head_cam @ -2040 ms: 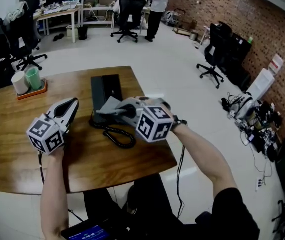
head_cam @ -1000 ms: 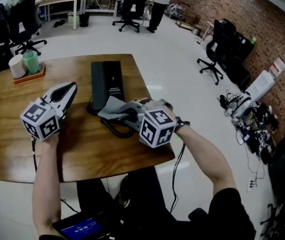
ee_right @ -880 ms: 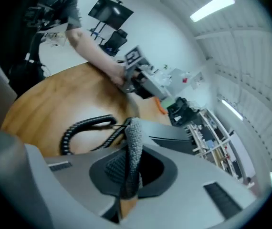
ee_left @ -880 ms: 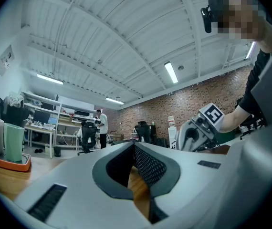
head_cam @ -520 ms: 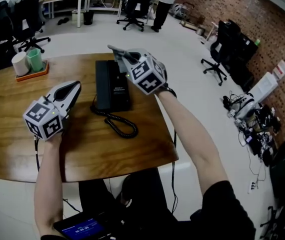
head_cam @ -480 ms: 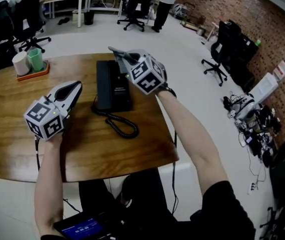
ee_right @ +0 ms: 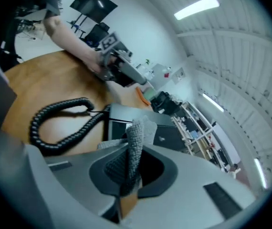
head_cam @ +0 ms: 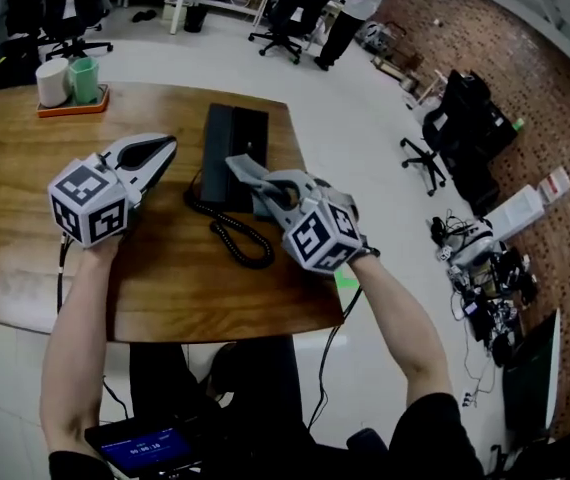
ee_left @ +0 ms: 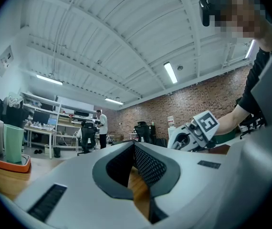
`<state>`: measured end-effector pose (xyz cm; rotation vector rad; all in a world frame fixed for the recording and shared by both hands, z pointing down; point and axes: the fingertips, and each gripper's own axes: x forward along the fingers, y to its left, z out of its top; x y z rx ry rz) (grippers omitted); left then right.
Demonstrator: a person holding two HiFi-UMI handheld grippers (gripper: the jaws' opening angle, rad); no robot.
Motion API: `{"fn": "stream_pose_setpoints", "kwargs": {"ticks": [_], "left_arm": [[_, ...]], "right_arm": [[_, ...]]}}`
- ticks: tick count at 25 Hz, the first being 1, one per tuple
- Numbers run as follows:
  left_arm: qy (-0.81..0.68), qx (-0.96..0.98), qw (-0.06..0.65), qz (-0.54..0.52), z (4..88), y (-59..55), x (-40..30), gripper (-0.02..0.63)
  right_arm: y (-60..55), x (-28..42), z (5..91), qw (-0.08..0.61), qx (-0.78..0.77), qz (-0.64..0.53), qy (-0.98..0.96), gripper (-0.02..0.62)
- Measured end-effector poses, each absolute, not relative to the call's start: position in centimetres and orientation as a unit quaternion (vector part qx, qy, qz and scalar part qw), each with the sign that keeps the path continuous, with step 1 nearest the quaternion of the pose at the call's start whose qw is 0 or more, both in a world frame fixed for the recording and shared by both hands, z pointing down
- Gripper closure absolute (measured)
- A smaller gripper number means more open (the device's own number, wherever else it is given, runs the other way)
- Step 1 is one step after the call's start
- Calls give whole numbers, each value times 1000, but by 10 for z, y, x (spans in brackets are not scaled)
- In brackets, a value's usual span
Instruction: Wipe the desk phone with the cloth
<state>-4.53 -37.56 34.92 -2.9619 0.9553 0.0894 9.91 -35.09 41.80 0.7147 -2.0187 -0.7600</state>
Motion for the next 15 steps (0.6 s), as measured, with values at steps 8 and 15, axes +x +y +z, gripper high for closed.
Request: {"fn": "stream_pose_setpoints", "kwargs": {"ticks": [8,15], "left_arm": [[306,-952,14,27,349,-374,-45,606],[309,-950,10,32,350,-375,-44,606]], "right_arm": [[-348,106,379,400,285,-309,-814,571],[-488,118,330,323,461,-258,-786,571]]}}
